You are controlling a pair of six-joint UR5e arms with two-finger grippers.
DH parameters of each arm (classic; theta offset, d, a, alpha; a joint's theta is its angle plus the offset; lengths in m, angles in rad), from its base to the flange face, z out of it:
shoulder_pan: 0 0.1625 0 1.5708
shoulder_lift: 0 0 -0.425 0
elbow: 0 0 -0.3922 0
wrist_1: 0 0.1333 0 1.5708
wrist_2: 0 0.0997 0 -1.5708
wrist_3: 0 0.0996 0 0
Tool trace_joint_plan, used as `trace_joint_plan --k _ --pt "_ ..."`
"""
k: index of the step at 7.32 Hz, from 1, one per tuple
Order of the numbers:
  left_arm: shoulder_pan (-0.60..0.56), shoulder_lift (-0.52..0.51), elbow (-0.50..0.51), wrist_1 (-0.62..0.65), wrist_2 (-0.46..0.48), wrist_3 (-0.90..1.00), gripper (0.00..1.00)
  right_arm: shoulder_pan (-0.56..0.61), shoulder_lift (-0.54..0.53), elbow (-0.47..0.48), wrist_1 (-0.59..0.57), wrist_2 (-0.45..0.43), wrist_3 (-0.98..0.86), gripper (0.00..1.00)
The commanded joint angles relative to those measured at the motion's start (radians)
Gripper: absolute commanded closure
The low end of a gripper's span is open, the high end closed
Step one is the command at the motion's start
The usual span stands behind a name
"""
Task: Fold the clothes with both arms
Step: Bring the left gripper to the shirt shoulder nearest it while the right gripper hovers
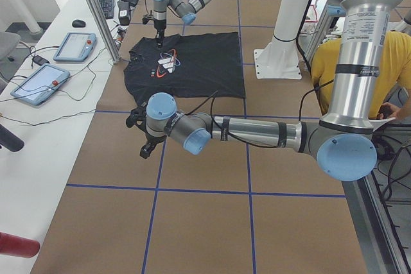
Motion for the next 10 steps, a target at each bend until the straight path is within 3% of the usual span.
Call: trace_joint_plan --k 1,3,5,6,8,10 --pt "0.083 -0.145 0.101 -0.095 -0.001 -0.252 0.0 0.002 0.021 0.003 -0.002 -0.014 0.004 0.0" --pt "0.199 -0.268 0.149 -0.098 0.004 -0.362 0.01 0.015 0.009 0.091 -0.05 0.072 0.047 0.0" --pt "0.247 -0.345 0.189 -0.12 0.008 -0.48 0.03 0.026 -0.109 0.228 -0.061 0.099 0.044 0.01" --pt "0.319 -0.421 0.291 -0.162 0.018 -0.47 0.08 0.029 -0.175 0.319 -0.061 0.097 0.035 0.01" --pt "0.37 -0.536 0.55 -0.323 0.152 -0.439 0.1 0.058 -0.327 0.469 -0.063 0.105 0.03 0.01" --pt "0.369 -0.532 0.593 -0.33 0.156 -0.438 0.18 0.055 -0.379 0.527 -0.063 0.117 0.03 0.01"
